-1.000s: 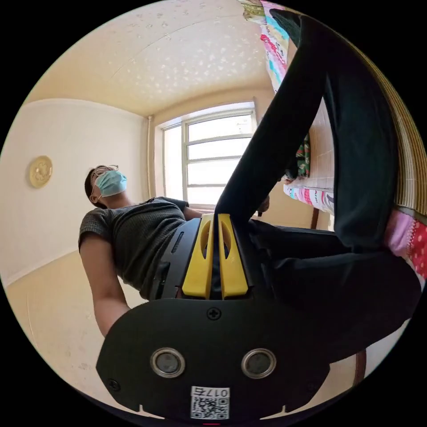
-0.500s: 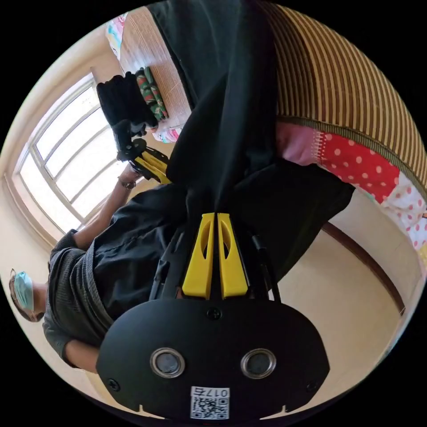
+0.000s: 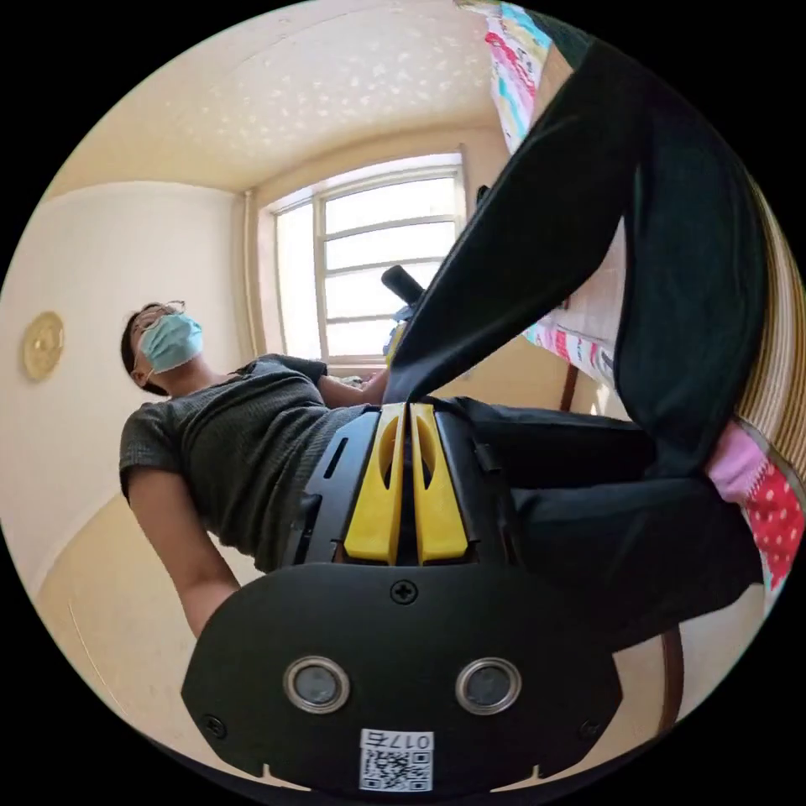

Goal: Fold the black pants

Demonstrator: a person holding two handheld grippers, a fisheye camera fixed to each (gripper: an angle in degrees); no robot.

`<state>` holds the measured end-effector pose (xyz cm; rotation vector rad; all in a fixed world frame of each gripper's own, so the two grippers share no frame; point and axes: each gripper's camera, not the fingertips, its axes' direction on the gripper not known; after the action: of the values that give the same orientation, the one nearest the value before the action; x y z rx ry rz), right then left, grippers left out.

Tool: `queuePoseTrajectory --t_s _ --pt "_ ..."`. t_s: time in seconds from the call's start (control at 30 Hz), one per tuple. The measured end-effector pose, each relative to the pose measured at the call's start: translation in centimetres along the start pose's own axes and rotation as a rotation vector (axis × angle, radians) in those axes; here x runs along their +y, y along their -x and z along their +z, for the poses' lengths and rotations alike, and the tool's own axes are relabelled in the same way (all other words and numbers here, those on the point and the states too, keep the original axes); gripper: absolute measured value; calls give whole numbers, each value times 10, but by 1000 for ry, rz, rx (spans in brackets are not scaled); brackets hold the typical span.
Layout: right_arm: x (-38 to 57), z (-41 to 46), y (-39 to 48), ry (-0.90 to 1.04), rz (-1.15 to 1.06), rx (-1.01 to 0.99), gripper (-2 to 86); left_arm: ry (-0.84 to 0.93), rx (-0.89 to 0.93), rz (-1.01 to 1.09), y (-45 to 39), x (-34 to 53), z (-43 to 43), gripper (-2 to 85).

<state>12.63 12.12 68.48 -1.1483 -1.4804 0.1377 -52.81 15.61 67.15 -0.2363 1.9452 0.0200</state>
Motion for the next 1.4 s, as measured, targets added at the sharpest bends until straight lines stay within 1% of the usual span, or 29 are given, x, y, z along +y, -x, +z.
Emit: queuePoseTrajectory --t_s 0.03,0.07,0.1,0.13,0.17,0.2,0.27,0.33,0.37,0.4,0.43,0.47,0.5,0.57,0.63,0.67,0.73,0.77,0.83,0.93,1.03,1.1,1.17,1.23,1.3,1.37,1.4 --pt "-8 16 -16 68 131 100 11 138 -54 -145 30 -7 32 45" --pt "-11 23 -23 91 181 140 11 245 -105 -277 61 -11 65 45" --pt "-17 34 -31 123 253 213 11 272 -120 -334 75 -12 80 45" --pt "-22 42 -33 142 293 291 11 287 -127 -440 101 -12 104 46" --pt "-24 45 -32 148 307 333 11 269 -108 -547 123 -11 123 46" --pt "-29 49 -28 157 319 409 11 255 -91 -600 132 -10 131 45" --pt "-35 56 -19 176 315 493 12 142 8 -776 155 -1 153 46" --pt "-43 66 -14 221 340 574 13 37 21 -887 158 9 158 47" --pt "-45 68 -14 232 343 583 14 -24 13 -954 156 14 160 51" --pt "-48 72 -15 254 350 594 15 -55 5 -983 154 17 160 53" --pt "-51 73 -17 280 368 600 17 -123 -13 -1020 147 21 157 61" --pt "-52 73 -18 292 375 598 18 -202 -33 -1035 139 22 152 68" --pt "-54 70 -18 293 377 581 20 -242 -45 -1035 134 22 148 72" --pt "-56 59 -13 235 365 541 23 -400 -112 -1007 116 13 129 79" --pt "-59 35 -7 99 353 482 27 -504 -158 -981 106 1 113 80" --pt "-60 28 -6 61 352 467 28 -558 -179 -965 104 -11 102 82" --pt "-66 1 -5 -86 344 422 33 -627 -207 -933 104 -34 87 86" --pt "-69 -5 -4 -116 342 421 34 -661 -226 -915 107 -50 78 89" --pt "-83 -25 -5 -200 348 455 43 -685 -257 -917 114 -75 67 92" --pt "-107 -43 -4 -294 352 509 64 -692 -331 -1033 126 -106 57 96" --pt "-129 -49 -9 -348 349 515 84 -693 -364 -1087 133 -133 58 99" --pt "-140 -44 -16 -338 363 495 85 -657 -368 -1096 137 -148 68 99" --pt "-148 -34 -22 -295 370 483 75 -578 -365 -1120 142 -166 89 99" --pt "-152 -17 -23 -223 382 546 46 -558 -357 -1138 141 -170 104 91" --pt "-146 -11 -15 -231 344 575 36 -569 -348 -1145 136 -170 115 60" --pt "-137 -8 -7 -256 307 577 30 -617 -341 -1063 121 -169 123 11" --pt "-130 -8 -6 -276 300 573 28 -627 -351 -1039 116 -168 125 8"
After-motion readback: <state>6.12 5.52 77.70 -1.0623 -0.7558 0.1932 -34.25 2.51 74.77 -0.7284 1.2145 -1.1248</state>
